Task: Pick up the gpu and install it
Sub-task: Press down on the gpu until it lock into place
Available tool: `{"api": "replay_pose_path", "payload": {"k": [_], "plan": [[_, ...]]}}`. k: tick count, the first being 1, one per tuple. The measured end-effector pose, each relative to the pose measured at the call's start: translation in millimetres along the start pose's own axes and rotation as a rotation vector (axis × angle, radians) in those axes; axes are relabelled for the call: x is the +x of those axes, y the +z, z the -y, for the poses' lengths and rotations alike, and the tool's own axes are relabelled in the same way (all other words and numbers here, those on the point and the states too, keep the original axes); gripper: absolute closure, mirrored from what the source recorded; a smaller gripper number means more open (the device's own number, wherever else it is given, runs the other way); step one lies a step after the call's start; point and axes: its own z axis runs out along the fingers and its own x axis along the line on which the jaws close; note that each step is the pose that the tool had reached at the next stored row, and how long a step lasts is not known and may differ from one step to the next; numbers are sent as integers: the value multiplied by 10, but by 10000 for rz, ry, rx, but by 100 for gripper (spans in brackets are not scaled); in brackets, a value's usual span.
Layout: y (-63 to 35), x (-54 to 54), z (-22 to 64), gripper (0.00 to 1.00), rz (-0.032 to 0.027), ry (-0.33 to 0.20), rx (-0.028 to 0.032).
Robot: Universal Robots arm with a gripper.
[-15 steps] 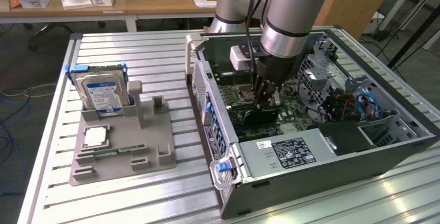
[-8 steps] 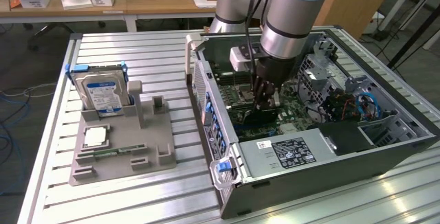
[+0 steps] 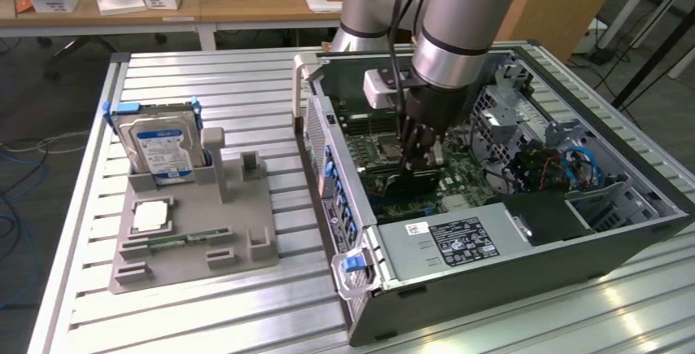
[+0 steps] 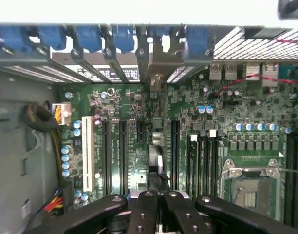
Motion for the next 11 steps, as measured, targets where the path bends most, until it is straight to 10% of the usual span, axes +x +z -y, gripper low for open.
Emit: {"api": "replay_pose_path", "payload": {"k": [11], "plan": [[-88, 5, -203, 89, -23, 26, 58]]}}
